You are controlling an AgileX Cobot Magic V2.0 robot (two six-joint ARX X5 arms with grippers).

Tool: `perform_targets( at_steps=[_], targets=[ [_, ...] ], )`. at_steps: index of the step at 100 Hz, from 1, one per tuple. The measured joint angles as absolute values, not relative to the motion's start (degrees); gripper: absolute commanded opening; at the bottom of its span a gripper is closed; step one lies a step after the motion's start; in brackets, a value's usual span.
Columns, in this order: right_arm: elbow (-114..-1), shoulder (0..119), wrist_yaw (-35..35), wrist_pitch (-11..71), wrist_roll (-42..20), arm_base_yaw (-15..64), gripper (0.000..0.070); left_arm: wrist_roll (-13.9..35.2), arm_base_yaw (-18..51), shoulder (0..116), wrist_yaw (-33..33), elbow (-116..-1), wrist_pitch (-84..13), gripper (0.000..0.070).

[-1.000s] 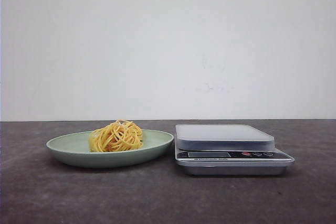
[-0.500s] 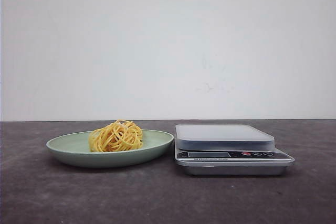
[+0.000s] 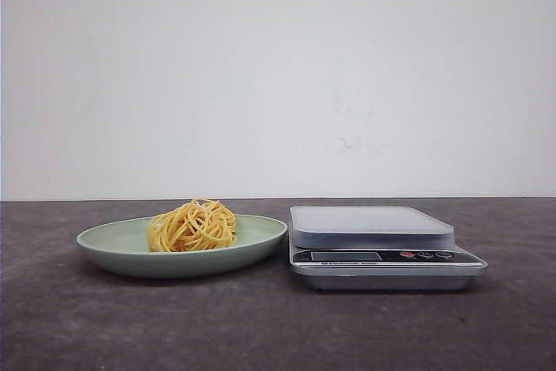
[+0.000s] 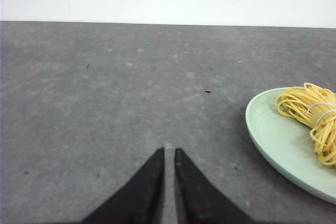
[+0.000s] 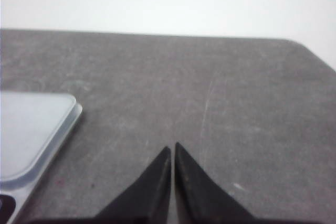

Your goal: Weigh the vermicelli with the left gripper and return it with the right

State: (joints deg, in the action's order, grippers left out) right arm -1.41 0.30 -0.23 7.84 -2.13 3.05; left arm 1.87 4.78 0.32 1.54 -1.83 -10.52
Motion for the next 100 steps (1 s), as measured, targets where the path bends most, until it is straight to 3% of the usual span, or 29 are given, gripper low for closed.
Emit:
perform_targets(
  at_steps=[19,31,53,73,78,83,88,91,96,100],
  targets=[
    [-1.34,0.30,-1.13,4.29,-5.93,3.05,0.0003,2.00,4.78,0.32,1.50,-1.83,-10.22,0.0000],
    [-2.17,0.30,-3.38,3.84,-10.55,3.07,0.0003,5.50,4.78,0.30,1.50,-1.96,-6.63,0.0005],
    [-13.63,1.32,-4.49,10.00,-16.45,3.07,0.0002,13.06,4.78,4.25,1.56,-13.23,-7.40,0.0006],
    [-27.49,8.80,-7.53,20.73,-17.08,3.07,0.0013,14.90,4.78,15.77,1.28,-29.76,-13.82,0.0005],
    [-30.98,11.16,-8.62,23.62,-16.36,3.07,0.0083,14.83,4.78,18.94,0.03,-33.67,-16.71,0.0006],
    [-34.50,13.39,-8.99,25.71,-15.53,3.07,0.0254,14.33,4.78,21.76,-2.20,-37.56,-19.09,0.0048],
    [-37.87,15.18,-9.04,26.98,-14.74,3.07,0.0478,13.67,4.80,24.16,-4.40,-41.06,-20.45,0.0204],
    [-39.72,16.05,-9.06,27.57,-14.37,3.07,0.0577,13.37,4.80,25.32,-5.48,-42.74,-20.69,0.0322],
    [-42.48,17.32,-9.08,28.75,-13.87,3.07,0.0625,12.99,4.80,26.52,-7.35,-44.77,-20.99,0.0483],
    [-44.40,18.22,-9.08,29.95,-13.50,3.07,0.0625,12.86,4.80,27.16,-8.78,-45.74,-21.23,0.0527]
  ],
)
